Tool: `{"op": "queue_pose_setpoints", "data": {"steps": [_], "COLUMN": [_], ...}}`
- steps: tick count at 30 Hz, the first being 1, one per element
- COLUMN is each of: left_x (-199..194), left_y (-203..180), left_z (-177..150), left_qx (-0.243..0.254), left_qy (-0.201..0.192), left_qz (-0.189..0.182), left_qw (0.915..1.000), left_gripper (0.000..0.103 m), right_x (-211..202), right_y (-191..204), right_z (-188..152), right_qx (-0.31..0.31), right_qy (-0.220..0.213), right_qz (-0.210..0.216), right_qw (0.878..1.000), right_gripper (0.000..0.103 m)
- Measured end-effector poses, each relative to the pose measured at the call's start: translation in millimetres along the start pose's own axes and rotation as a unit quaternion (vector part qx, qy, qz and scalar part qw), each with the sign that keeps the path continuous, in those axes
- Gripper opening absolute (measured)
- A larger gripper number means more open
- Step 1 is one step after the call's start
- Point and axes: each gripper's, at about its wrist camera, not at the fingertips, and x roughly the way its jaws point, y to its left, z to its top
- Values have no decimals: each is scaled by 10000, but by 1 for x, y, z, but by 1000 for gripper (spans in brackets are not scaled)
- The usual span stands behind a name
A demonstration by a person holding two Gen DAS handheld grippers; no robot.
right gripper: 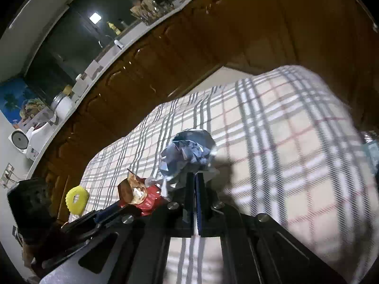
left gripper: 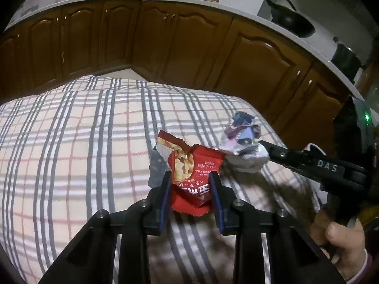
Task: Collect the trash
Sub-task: 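Carry red bag and foil over the bin and open both tools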
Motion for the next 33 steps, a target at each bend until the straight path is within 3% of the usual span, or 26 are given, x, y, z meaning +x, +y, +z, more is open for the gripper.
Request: {"op": "queue_pose_setpoints", "data": {"steps": [13, 24, 33], "left_x": [-38, -52, -60], "left_y": [-51, -74, -101], "left_z": [-35, -50, -50], "left_qx": [366, 518, 766], "left_qy": [5, 97, 96], "left_qz": [-334, -445, -539], "left_qw": [9988, 9976, 9956], "left_gripper": [26, 24, 23], "right_x": [-90, -119, -151], "right_y": [-16, -32, -48], "right_z": [-45, -76, -84], "right_qx": [-45, 10, 127], "right_qy": [-556, -595, -897], "right_qz": [-253, -481, -571], "right_qw": [9981, 9971, 9942], "right_gripper": [1, 1, 1]}}
